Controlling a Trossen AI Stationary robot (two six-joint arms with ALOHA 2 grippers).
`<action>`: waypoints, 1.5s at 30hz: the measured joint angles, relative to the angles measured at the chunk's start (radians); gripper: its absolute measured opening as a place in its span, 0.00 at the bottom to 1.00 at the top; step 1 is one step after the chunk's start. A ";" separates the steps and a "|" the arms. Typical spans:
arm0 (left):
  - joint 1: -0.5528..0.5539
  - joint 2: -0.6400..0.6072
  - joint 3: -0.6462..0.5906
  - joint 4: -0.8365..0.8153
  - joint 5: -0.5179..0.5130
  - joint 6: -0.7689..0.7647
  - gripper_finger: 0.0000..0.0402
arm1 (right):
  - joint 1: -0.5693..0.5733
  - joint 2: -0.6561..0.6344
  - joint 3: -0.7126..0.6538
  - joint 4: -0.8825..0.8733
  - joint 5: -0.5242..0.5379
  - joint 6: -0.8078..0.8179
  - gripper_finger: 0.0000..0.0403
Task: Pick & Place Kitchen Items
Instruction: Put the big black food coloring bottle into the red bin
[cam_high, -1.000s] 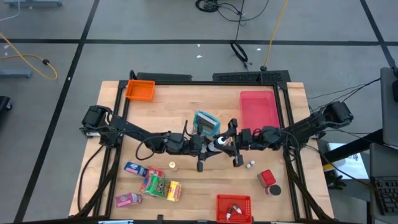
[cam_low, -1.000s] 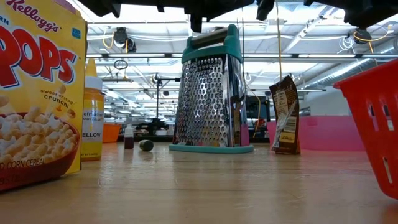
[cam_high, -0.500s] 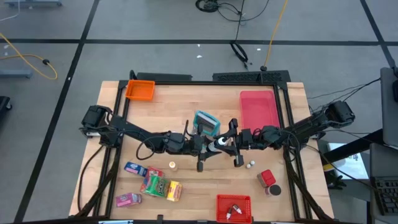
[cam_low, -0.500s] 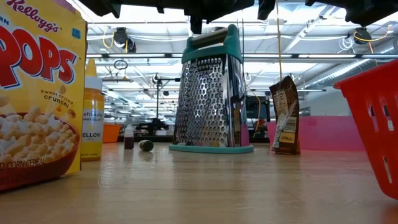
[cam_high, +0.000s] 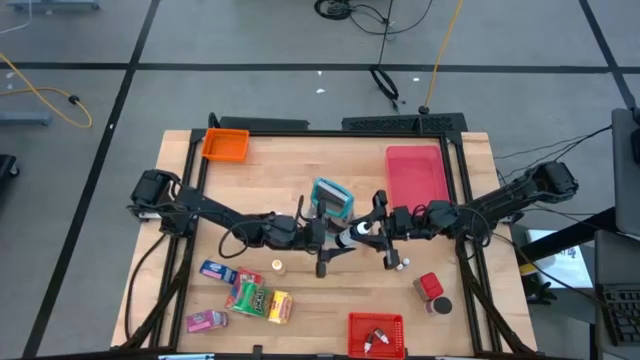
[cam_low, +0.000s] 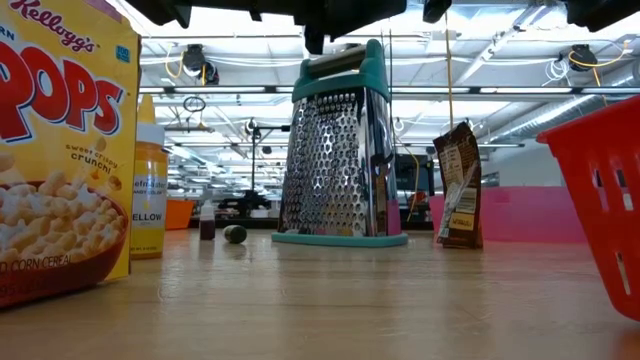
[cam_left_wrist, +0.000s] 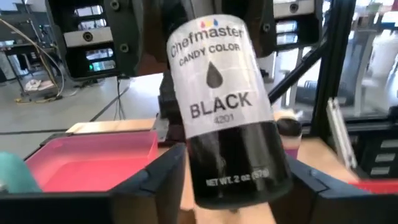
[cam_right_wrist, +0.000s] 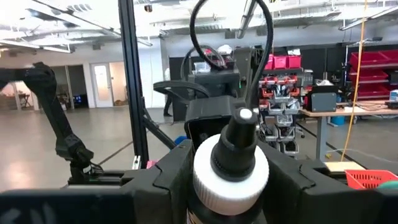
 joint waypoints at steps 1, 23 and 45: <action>-0.004 -0.017 -0.001 -0.035 -0.003 0.008 0.52 | 0.004 -0.004 0.000 -0.015 0.001 0.000 0.34; -0.076 -0.201 0.000 -0.395 -0.139 -0.069 0.66 | 0.269 -0.081 -0.001 -0.398 0.158 0.157 0.34; -0.079 -0.200 0.000 -0.444 -0.137 -0.236 0.66 | 0.646 0.122 0.022 -0.410 0.542 0.325 0.34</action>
